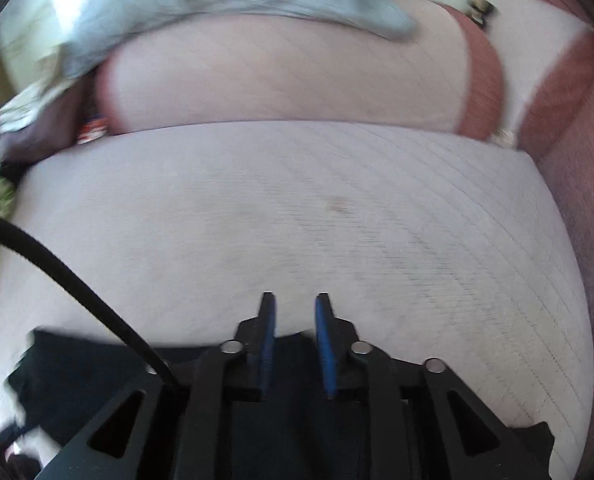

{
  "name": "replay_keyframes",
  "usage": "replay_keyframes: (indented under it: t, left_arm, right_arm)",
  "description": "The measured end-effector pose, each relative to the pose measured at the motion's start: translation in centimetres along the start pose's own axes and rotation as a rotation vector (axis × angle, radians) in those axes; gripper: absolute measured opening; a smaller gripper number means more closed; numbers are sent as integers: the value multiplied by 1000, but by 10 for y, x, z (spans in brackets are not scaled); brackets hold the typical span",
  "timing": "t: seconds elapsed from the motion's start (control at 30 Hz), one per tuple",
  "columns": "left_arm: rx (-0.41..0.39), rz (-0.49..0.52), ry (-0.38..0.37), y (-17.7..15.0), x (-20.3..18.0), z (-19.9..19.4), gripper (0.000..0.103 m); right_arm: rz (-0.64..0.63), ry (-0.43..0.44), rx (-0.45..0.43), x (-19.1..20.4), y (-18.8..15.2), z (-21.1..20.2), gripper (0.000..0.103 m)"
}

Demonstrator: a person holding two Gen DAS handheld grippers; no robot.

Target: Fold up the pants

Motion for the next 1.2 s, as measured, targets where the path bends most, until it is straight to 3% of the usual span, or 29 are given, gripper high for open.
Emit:
replay_keyframes:
  t: [0.1,0.2,0.27,0.33,0.47,0.63,0.73,0.77,0.83,0.9,0.93,1.03,1.1,1.2]
  left_arm:
    - [-33,-115,102,7,37,-9,77]
    - [2,-202,57,5,52,-5,76]
    - [-14,-204,88,5,56,-9,76]
    - [-48,-224,126,7,62,-15,76]
    - [-115,-341,125,11,86,-31,76]
    - [-191,-419,147,20,105,-48,76]
    - [-182,-430,149,20,108,-47,76]
    - [-182,-426,150,20,107,-47,76]
    - [-179,-425,148,21,105,-45,76]
    - [-179,-432,144,20,103,-44,76]
    - [-180,-429,144,19,105,-46,76]
    - [-170,-410,152,19,101,-44,76]
    - [-159,-394,150,18,96,-41,76]
    - [-136,-377,131,15,88,-36,76]
  right_arm:
    - [-85,106,30,51,-10,-8,53]
    - [-153,198,91,104,-27,-4,53]
    - [-193,239,131,138,-30,2,55]
    - [-234,257,167,173,-37,9,58]
    - [-356,253,172,240,-56,11,63]
    - [-608,173,60,291,-112,1,73]
    - [-763,48,1,309,-138,13,73]
    - [-821,-33,-36,314,-144,20,73]
    - [-861,-93,-51,314,-149,30,68]
    - [-785,-10,-8,309,-147,34,27]
    - [-734,13,7,306,-144,33,25]
    - [-624,114,29,292,-133,26,24]
    - [-582,226,95,285,-131,22,41]
    - [-456,370,142,260,-118,6,45]
Point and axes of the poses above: each gripper's, at about its wrist camera, not at the fingertips, and z roughly the way its jaws point, x to its left, y to its top, the point moved 3 cm from there along z, roughly the way its jaws point, and after that the axes turned 1 degree about x, right-handed, at the moved point
